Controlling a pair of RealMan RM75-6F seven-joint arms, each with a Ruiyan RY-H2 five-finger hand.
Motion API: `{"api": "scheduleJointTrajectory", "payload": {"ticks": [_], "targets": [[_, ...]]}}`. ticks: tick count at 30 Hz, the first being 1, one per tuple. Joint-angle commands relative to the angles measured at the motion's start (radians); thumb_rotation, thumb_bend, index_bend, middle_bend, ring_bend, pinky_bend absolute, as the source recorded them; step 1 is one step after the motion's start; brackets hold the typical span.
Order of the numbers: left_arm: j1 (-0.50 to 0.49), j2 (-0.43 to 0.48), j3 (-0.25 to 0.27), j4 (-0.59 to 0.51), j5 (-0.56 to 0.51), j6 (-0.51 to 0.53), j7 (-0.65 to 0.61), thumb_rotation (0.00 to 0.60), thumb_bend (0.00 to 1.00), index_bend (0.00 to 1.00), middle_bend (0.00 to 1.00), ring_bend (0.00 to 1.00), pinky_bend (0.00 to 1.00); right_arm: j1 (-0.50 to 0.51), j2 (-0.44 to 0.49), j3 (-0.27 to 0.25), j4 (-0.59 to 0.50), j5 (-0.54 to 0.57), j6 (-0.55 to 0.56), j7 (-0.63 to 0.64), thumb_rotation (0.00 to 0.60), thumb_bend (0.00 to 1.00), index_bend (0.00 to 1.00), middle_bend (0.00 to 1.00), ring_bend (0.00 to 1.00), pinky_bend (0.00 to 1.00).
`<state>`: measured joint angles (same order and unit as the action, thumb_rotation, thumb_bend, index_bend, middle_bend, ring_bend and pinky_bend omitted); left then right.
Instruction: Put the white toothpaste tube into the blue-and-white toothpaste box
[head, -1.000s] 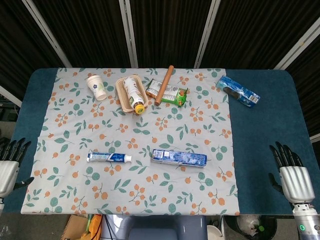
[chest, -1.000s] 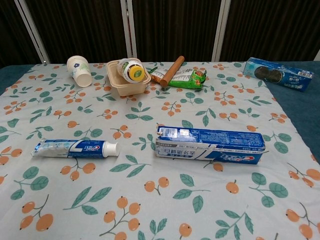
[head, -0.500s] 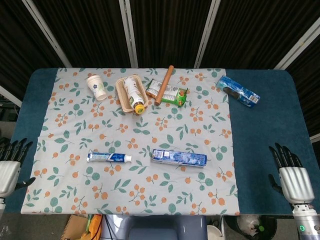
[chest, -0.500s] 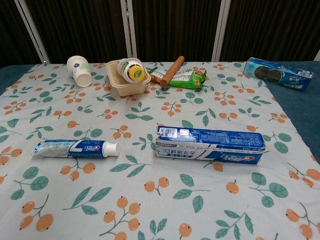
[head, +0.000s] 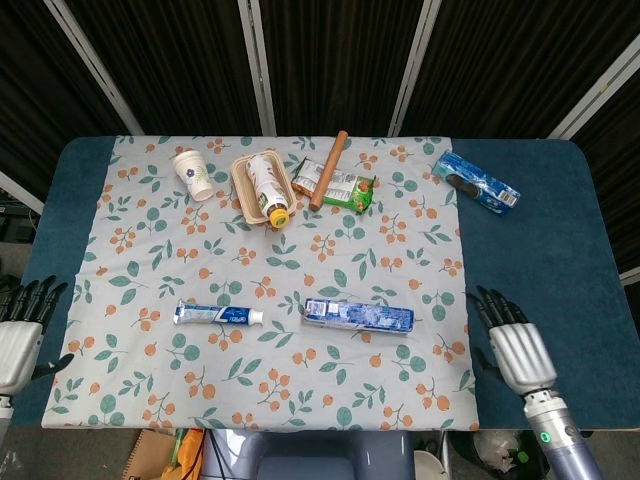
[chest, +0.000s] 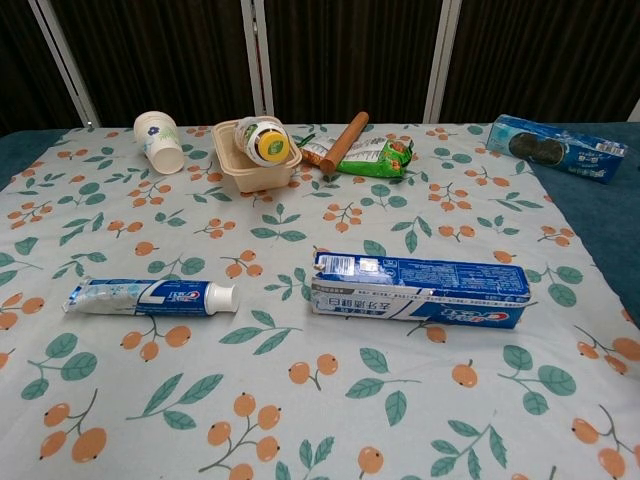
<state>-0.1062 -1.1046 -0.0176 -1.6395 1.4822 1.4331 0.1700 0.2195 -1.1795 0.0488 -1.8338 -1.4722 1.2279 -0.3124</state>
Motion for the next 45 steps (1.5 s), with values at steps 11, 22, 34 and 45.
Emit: {"api": "scheduleJointTrajectory", "payload": {"ticks": [11, 22, 34, 45], "targets": [[0.003, 0.005, 0.0, 0.006, -0.001, 0.003, -0.029, 0.6, 0.01, 0.01, 0.0, 0.0, 0.04, 0.161, -0.354, 0.063, -0.011, 0.327, -0.142, -0.375, 0.6, 0.39, 0.0, 0.02, 0.0, 0.16], [0.0, 0.002, -0.004, 0.003, -0.011, -0.004, -0.033, 0.6, 0.01, 0.02, 0.0, 0.0, 0.04, 0.231, -0.478, 0.097, 0.066, 0.392, -0.128, -0.439, 0.6, 0.39, 0.0, 0.02, 0.0, 0.16], [-0.001, 0.001, -0.006, 0.001, -0.019, -0.007, -0.035, 0.6, 0.01, 0.02, 0.0, 0.0, 0.04, 0.261, -0.54, 0.097, 0.113, 0.359, -0.084, -0.433, 0.6, 0.39, 0.0, 0.02, 0.0, 0.16], [-0.003, 0.003, -0.006, -0.006, -0.025, -0.014, -0.037, 0.6, 0.01, 0.02, 0.0, 0.0, 0.04, 0.307, -0.599, 0.098, 0.126, 0.408, -0.095, -0.477, 0.6, 0.39, 0.01, 0.04, 0.0, 0.16]]}}
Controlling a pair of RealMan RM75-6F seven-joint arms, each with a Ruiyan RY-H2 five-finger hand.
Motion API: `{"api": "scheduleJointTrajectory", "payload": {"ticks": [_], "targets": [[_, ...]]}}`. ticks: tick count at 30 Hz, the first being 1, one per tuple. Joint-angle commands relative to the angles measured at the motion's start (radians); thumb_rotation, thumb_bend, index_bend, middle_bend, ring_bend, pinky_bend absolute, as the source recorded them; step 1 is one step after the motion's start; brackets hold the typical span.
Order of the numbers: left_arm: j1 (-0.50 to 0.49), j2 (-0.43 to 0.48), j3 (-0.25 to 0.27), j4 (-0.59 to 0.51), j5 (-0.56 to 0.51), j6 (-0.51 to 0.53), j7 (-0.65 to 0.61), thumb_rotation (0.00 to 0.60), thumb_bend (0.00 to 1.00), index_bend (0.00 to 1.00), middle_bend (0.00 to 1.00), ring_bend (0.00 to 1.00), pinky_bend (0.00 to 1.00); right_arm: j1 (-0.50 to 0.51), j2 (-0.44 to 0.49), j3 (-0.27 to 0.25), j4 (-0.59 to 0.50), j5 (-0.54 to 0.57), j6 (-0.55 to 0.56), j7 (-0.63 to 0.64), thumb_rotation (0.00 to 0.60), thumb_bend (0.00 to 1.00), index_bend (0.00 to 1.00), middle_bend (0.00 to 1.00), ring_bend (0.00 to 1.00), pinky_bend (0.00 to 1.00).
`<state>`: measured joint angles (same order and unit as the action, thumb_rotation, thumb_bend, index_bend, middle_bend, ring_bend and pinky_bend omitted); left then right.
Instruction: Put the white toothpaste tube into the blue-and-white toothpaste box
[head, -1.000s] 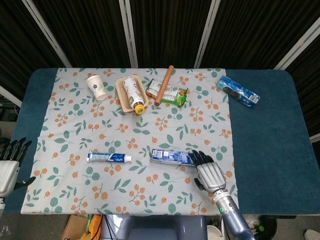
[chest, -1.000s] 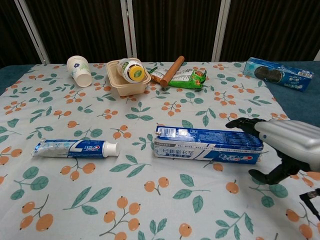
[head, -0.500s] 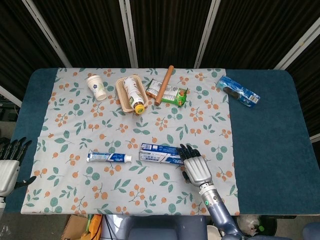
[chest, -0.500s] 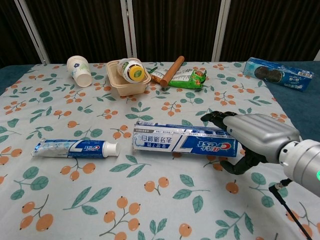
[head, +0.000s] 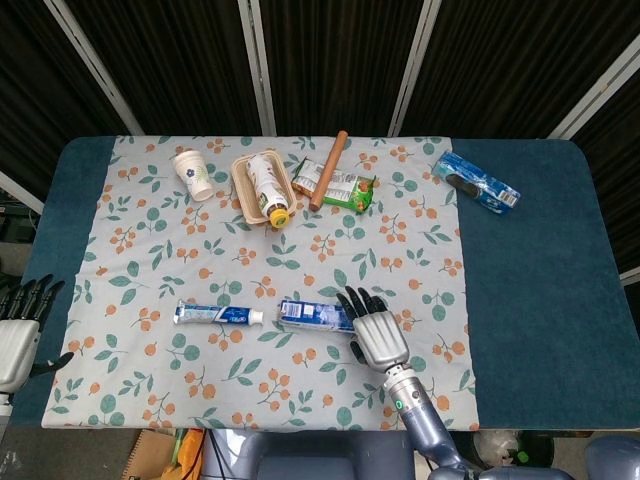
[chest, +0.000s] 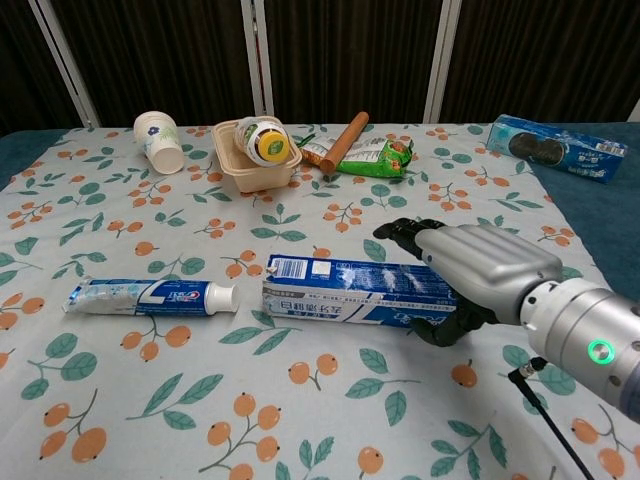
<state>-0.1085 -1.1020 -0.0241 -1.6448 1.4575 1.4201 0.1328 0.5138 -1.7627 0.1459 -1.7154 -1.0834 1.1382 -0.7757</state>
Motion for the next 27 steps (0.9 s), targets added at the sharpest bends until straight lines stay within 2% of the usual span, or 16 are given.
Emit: {"api": "scheduleJointTrajectory", "payload": {"ticks": [1, 10, 14, 17, 20, 27], "targets": [[0.0, 0.001, 0.0, -0.001, -0.001, -0.002, -0.001, 0.6, 0.01, 0.02, 0.0, 0.0, 0.04, 0.018, -0.023, 0.002, 0.012, 0.027, -0.007, -0.018, 0.6, 0.39, 0.01, 0.05, 0.01, 0.16], [-0.003, 0.002, 0.0, -0.003, -0.006, -0.009, -0.009, 0.6, 0.01, 0.02, 0.0, 0.0, 0.04, 0.075, -0.118, 0.015, 0.101, 0.054, -0.022, -0.035, 0.6, 0.39, 0.05, 0.09, 0.04, 0.16], [-0.004, 0.004, -0.001, -0.003, -0.01, -0.014, -0.015, 0.6, 0.01, 0.03, 0.0, 0.0, 0.04, 0.091, -0.151, 0.015, 0.15, 0.051, -0.014, -0.037, 0.6, 0.39, 0.18, 0.21, 0.15, 0.21], [-0.006, 0.004, -0.001, -0.004, -0.011, -0.016, -0.015, 0.6, 0.01, 0.03, 0.0, 0.0, 0.04, 0.097, -0.159, 0.009, 0.17, 0.046, -0.008, -0.04, 0.6, 0.39, 0.32, 0.36, 0.31, 0.31], [-0.006, 0.005, -0.001, -0.005, -0.01, -0.016, -0.014, 0.6, 0.01, 0.03, 0.0, 0.0, 0.04, 0.096, -0.158, 0.003, 0.173, 0.036, 0.001, -0.034, 0.6, 0.39, 0.43, 0.47, 0.41, 0.4], [-0.005, 0.004, 0.0, -0.009, -0.014, -0.016, -0.009, 0.6, 0.01, 0.03, 0.0, 0.0, 0.04, 0.094, -0.124, 0.006, 0.121, 0.003, 0.024, -0.008, 0.6, 0.4, 0.47, 0.51, 0.44, 0.43]]}}
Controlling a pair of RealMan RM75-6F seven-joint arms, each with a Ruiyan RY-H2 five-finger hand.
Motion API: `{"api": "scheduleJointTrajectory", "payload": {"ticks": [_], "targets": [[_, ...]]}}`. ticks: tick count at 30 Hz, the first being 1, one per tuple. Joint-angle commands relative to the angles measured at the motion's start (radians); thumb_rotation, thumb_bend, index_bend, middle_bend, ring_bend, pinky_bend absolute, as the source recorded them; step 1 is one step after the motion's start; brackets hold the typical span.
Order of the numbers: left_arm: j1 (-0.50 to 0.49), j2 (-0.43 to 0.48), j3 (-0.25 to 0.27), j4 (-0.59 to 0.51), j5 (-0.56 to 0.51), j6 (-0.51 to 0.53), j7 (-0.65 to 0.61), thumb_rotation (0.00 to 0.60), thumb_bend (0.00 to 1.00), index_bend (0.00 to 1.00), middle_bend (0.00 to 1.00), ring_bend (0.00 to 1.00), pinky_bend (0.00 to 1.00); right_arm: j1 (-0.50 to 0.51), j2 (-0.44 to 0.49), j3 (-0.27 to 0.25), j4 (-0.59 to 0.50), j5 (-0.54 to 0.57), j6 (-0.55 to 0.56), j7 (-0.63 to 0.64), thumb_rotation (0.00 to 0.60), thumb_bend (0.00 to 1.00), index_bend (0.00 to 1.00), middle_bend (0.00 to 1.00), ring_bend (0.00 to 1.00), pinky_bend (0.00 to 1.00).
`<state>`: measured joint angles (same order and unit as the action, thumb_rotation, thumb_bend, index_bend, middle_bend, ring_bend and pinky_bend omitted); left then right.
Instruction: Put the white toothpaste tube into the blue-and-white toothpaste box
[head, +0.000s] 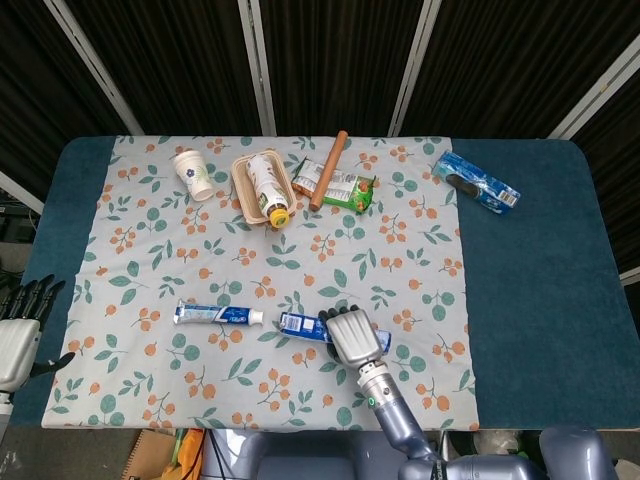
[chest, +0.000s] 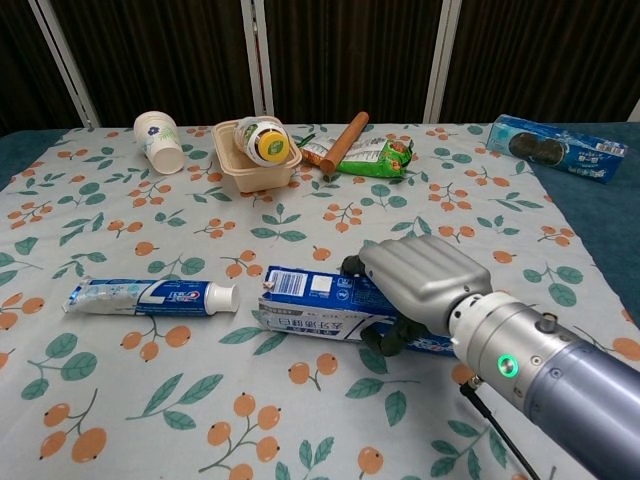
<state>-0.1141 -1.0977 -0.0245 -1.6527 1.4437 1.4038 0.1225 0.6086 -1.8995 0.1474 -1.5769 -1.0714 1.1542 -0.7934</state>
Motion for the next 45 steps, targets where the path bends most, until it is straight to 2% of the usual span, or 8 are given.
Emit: {"api": "scheduleJointTrajectory", "payload": {"ticks": [1, 6, 11, 14, 18, 25, 32, 45], "targets": [[0.001, -0.001, 0.001, -0.003, -0.001, 0.0, 0.004, 0.6, 0.01, 0.03, 0.0, 0.0, 0.04, -0.001, 0.019, 0.008, -0.028, -0.01, 0.011, 0.013, 0.6, 0.4, 0.47, 0.51, 0.44, 0.43], [0.0, -0.001, 0.004, -0.015, 0.005, 0.002, 0.02, 0.6, 0.01, 0.04, 0.0, 0.0, 0.05, -0.004, 0.062, 0.018, -0.078, -0.025, 0.03, 0.023, 0.6, 0.4, 0.47, 0.51, 0.44, 0.43], [-0.017, -0.001, -0.005, -0.033, 0.001, -0.015, 0.049, 0.6, 0.05, 0.13, 0.09, 0.09, 0.2, -0.01, 0.112, 0.024, -0.126, -0.046, 0.042, 0.053, 0.6, 0.4, 0.47, 0.51, 0.44, 0.43], [-0.059, 0.0, -0.027, -0.054, -0.028, -0.068, 0.107, 0.6, 0.07, 0.19, 0.16, 0.17, 0.27, -0.011, 0.139, 0.028, -0.154, -0.049, 0.045, 0.061, 0.6, 0.4, 0.47, 0.51, 0.44, 0.43], [-0.145, -0.028, -0.076, -0.078, -0.111, -0.174, 0.213, 0.6, 0.07, 0.23, 0.19, 0.19, 0.3, -0.01, 0.17, 0.028, -0.189, -0.055, 0.05, 0.058, 0.6, 0.4, 0.47, 0.51, 0.44, 0.43], [-0.291, -0.164, -0.127, -0.053, -0.265, -0.311, 0.413, 0.6, 0.08, 0.27, 0.24, 0.23, 0.34, -0.008, 0.208, 0.036, -0.22, -0.045, 0.057, 0.062, 0.6, 0.4, 0.47, 0.51, 0.44, 0.43], [-0.377, -0.318, -0.121, 0.028, -0.352, -0.373, 0.521, 0.6, 0.08, 0.3, 0.29, 0.27, 0.36, -0.01, 0.25, 0.045, -0.223, -0.037, 0.059, 0.084, 0.6, 0.4, 0.47, 0.51, 0.44, 0.43], [-0.443, -0.453, -0.106, 0.118, -0.397, -0.379, 0.55, 0.6, 0.15, 0.35, 0.37, 0.33, 0.4, -0.006, 0.291, 0.04, -0.24, -0.042, 0.063, 0.108, 0.6, 0.4, 0.47, 0.51, 0.44, 0.43]]}}
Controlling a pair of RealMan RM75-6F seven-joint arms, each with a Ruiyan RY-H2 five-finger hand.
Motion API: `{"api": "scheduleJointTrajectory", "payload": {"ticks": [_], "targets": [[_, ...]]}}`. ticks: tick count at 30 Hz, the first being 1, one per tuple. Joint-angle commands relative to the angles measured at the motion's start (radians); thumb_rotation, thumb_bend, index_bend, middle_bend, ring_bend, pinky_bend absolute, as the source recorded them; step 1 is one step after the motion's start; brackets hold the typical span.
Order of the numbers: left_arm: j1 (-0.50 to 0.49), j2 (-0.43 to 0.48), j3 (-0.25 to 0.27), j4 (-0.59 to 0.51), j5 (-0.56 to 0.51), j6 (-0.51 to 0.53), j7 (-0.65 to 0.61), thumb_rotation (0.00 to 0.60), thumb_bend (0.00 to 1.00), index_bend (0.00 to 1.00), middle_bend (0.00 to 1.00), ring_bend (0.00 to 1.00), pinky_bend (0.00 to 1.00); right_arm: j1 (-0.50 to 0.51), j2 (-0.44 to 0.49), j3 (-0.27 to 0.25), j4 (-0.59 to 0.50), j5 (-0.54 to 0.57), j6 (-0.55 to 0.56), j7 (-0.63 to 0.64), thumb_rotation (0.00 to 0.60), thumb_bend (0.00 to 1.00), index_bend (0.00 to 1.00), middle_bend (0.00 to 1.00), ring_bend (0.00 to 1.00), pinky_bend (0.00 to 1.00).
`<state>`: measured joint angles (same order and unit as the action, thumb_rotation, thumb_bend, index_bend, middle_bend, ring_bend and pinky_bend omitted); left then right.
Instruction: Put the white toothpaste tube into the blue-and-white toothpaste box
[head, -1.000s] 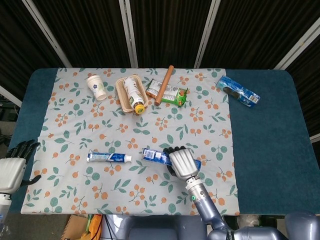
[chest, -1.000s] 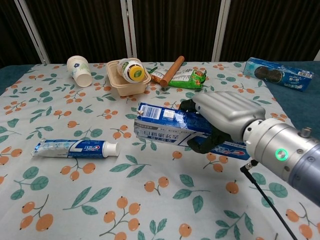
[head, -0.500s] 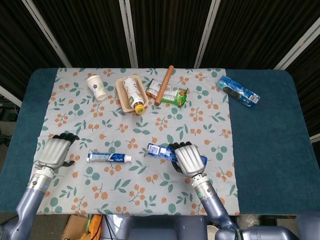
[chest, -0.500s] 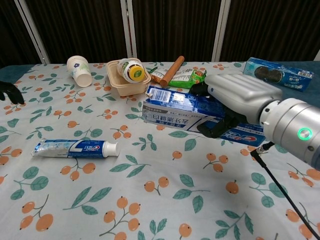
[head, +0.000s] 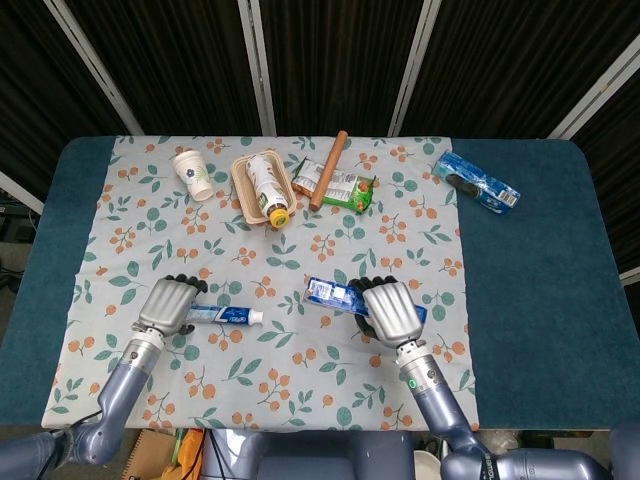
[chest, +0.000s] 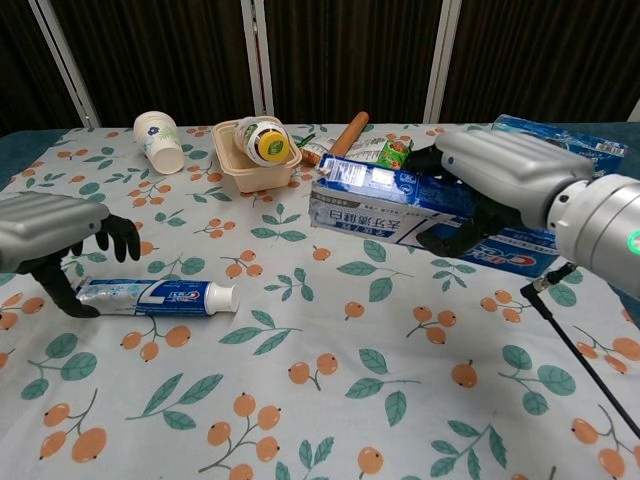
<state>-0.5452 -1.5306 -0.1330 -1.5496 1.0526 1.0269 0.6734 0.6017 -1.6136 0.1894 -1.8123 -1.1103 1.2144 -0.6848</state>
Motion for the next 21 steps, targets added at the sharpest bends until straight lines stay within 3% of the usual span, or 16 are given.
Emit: {"api": "scheduleJointTrajectory", "payload": {"ticks": [1, 9, 15, 21], "targets": [[-0.016, -0.029, 0.003, 0.02, -0.006, -0.002, -0.002, 0.6, 0.18, 0.38, 0.4, 0.35, 0.43, 0.001, 0.007, -0.003, -0.007, -0.005, 0.004, -0.001, 0.6, 0.4, 0.47, 0.51, 0.44, 0.43], [-0.029, -0.065, 0.026, 0.036, -0.006, 0.013, 0.01, 0.6, 0.37, 0.62, 0.64, 0.57, 0.6, -0.001, 0.03, -0.007, -0.034, -0.01, 0.017, 0.001, 0.6, 0.4, 0.47, 0.51, 0.44, 0.43], [-0.024, -0.036, 0.039, 0.019, 0.028, 0.048, -0.003, 0.6, 0.43, 0.68, 0.71, 0.63, 0.65, -0.014, 0.062, -0.011, -0.069, -0.013, 0.034, 0.018, 0.6, 0.4, 0.47, 0.51, 0.44, 0.43], [-0.048, 0.038, 0.018, -0.026, 0.151, 0.08, -0.064, 0.6, 0.45, 0.7, 0.73, 0.65, 0.68, -0.025, 0.087, -0.005, -0.099, -0.008, 0.046, 0.046, 0.6, 0.4, 0.47, 0.51, 0.44, 0.43]]}}
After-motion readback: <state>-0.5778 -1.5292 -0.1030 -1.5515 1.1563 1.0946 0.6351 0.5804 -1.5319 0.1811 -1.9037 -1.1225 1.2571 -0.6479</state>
